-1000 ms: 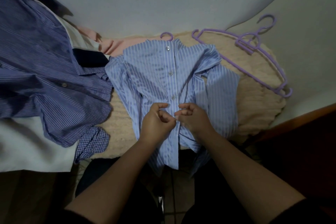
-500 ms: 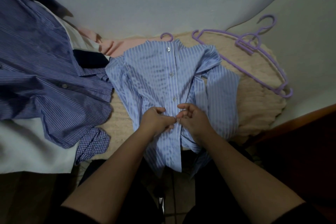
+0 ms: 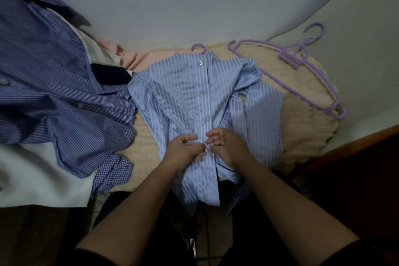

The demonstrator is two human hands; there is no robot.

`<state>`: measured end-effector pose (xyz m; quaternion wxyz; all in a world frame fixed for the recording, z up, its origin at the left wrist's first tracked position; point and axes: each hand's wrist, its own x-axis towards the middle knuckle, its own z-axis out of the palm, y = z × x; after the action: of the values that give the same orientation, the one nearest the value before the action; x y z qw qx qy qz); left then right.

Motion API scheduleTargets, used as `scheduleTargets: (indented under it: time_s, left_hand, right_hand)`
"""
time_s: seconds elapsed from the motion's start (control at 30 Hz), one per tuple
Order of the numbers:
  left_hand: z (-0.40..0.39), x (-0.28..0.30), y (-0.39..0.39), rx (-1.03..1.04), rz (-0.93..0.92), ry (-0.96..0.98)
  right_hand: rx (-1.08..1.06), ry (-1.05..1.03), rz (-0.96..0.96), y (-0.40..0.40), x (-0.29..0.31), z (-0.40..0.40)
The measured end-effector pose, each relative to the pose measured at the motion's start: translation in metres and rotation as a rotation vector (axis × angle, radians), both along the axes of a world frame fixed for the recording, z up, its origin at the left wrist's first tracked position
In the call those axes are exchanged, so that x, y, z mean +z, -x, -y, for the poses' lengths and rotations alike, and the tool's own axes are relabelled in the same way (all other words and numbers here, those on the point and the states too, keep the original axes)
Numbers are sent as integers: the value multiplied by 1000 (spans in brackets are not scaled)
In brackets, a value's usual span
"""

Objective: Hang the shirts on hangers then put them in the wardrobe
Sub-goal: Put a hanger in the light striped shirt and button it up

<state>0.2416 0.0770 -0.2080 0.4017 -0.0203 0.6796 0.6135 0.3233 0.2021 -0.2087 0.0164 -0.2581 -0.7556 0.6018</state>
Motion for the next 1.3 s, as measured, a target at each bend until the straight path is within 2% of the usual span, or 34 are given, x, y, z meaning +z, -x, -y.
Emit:
scheduleTargets:
  time_s: [0.2,0.3,0.43,0.57,0.83,0.93,1.1,1.3]
  left_hand:
    - [1,3,-3,-66,-64,9]
    - [1,9,-2,-84,-95,50]
    - [-8,28,20,-66,-241,72]
    - [-28,60,60,-44,-446,55]
    - [-76,111,132,21,-678,23]
    - [-96,119,169,51,-800,73]
    - [-117,103,214,-30,-821,176]
    - [-116,53,230,-264,-786,509]
  right_hand:
    - [58,-259,25,-7,3,4]
    - [-8,-271,35,-7,10,2]
    - [-78,-279,47,11,32,-14]
    - [-109,-280,-52,45,63,-40]
    - [-227,-290,-192,124,99,-100]
    - [-233,-373,-199,158,106,-119]
    - [-164,-460,-178,201,94,-143]
    - [-13,-672,-58,214,44,-148]
